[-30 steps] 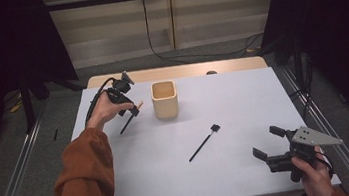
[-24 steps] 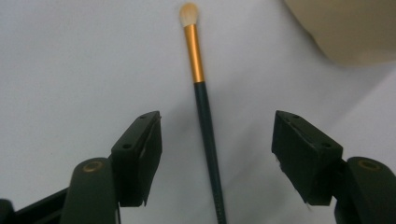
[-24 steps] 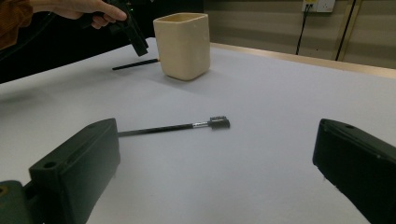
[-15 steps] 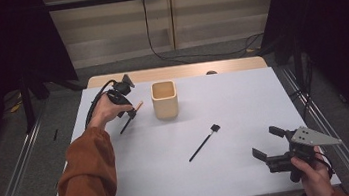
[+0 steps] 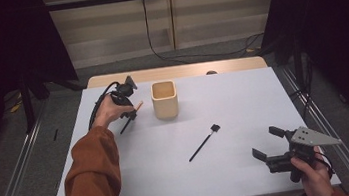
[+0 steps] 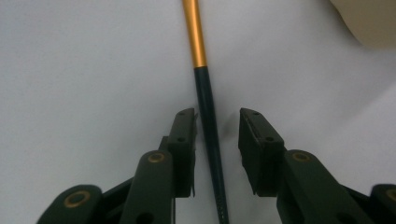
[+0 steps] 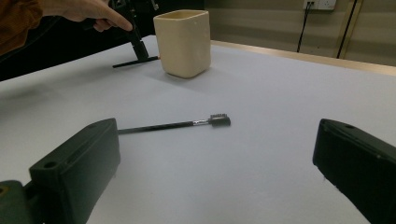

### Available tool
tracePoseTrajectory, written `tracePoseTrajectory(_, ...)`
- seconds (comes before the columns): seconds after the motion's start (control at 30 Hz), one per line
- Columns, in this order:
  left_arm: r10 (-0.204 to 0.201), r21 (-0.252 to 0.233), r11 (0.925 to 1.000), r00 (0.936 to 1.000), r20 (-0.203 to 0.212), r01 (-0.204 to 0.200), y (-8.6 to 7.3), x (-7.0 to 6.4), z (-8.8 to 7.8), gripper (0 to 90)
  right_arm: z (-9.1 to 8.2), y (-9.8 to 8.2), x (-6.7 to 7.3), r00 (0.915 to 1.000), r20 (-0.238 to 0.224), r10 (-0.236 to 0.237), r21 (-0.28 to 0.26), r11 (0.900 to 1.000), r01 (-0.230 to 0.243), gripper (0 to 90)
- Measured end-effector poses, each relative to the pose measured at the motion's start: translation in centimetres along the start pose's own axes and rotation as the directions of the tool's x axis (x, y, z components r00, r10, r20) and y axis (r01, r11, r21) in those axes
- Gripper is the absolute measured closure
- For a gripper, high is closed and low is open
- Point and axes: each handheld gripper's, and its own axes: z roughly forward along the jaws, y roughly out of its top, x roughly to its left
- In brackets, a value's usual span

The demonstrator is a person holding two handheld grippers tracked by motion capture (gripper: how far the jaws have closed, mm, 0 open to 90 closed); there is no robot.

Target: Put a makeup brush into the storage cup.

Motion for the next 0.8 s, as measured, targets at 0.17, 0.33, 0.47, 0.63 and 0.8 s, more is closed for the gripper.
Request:
tracePoseTrajectory(0.17, 0.015, 0.028, 0.9995, 0.9994, -0.031, -0.014, 0.2, -0.33, 0.37, 72.5, 0.02, -0.06, -0.07, 0.9999, 0.006, -0.009, 0.006, 1.0, 0.009, 0.0)
tracePoseTrajectory(0.33, -0.001, 0.041, 0.9992, 0.9981, -0.062, 0.003, 0.39, -0.64, 0.45, 73.6, 0.09, -0.07, -0.02, 0.9999, 0.006, -0.012, 0.009, 1.0, 0.012, 0.0)
tracePoseTrajectory(0.47, -0.003, 0.053, 0.9986, 0.9976, -0.069, 0.006, 0.5, -0.64, 0.52, 76.1, 0.07, -0.05, 0.05, 0.9999, 0.002, -0.013, 0.008, 1.0, 0.013, 0.0)
tracePoseTrajectory(0.63, -0.023, 0.054, 0.9982, 0.9977, -0.064, 0.027, 0.55, -0.67, 0.58, 83.6, 0.04, -0.07, 0.09, 0.9999, -0.001, -0.01, 0.007, 1.0, 0.01, 0.0)
tracePoseTrajectory(0.8, -0.032, 0.053, 0.998, 0.9975, -0.064, 0.035, 0.53, -0.53, 0.57, 84.1, 0.02, -0.09, 0.05, 1.0, -0.003, -0.009, 0.008, 1.0, 0.009, 0.0)
